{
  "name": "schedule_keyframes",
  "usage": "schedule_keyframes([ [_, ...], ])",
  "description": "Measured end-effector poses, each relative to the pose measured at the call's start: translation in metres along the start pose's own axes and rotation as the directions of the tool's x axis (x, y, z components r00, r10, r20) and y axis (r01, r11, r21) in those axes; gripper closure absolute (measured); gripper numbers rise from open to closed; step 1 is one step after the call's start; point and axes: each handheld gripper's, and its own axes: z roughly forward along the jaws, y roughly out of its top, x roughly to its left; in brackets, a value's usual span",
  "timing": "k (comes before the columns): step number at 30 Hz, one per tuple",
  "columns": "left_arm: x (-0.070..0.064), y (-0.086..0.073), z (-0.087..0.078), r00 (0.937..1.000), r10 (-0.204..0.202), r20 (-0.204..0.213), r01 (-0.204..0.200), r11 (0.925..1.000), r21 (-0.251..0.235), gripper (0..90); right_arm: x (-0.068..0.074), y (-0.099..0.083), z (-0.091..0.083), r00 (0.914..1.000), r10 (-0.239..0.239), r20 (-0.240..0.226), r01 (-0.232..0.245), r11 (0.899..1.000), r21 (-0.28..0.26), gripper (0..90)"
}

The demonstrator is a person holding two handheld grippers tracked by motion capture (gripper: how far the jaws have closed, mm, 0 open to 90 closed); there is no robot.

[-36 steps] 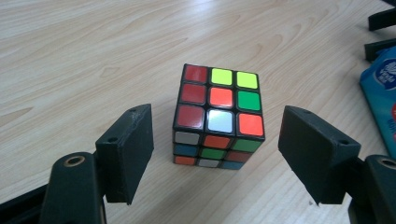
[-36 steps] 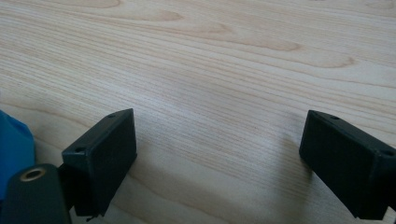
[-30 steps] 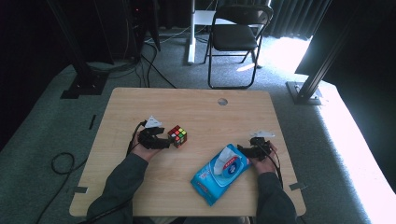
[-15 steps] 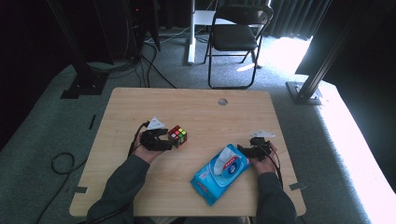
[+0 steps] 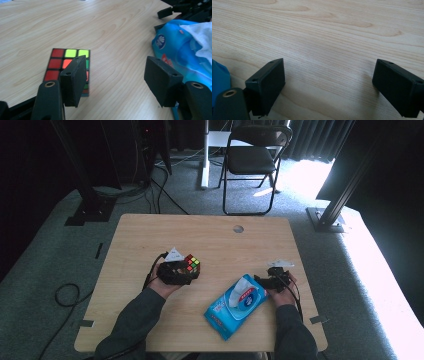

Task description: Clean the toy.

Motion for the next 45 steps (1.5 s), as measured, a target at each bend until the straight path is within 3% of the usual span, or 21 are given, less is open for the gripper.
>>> schedule_keyframes([
  [19,-0.031,0.007,0.014,0.9931,0.041,0.11,-0.044,0.9989,0.018,49.0,0.0,0.0,0.0,1.0,0.001,0.0,-0.001,1.0,0.0,10.6],
  [32,-0.039,0.01,0.017,0.9863,0.027,0.163,-0.031,0.9993,0.02,51.2,0.0,0.0,0.0,1.0,0.001,0.0,-0.001,1.0,0.0,10.6],
  [35,-0.043,0.011,0.018,0.9842,0.044,0.172,-0.047,0.9988,0.016,55.5,0.0,0.0,0.0,1.0,0.0,0.0,0.0,1.0,0.0,10.6],
  [45,-0.056,0.018,0.022,0.9788,0.112,0.172,-0.116,0.9932,0.014,55.7,0.0,0.0,0.0,1.0,0.0,0.0,0.0,1.0,0.0,10.6],
])
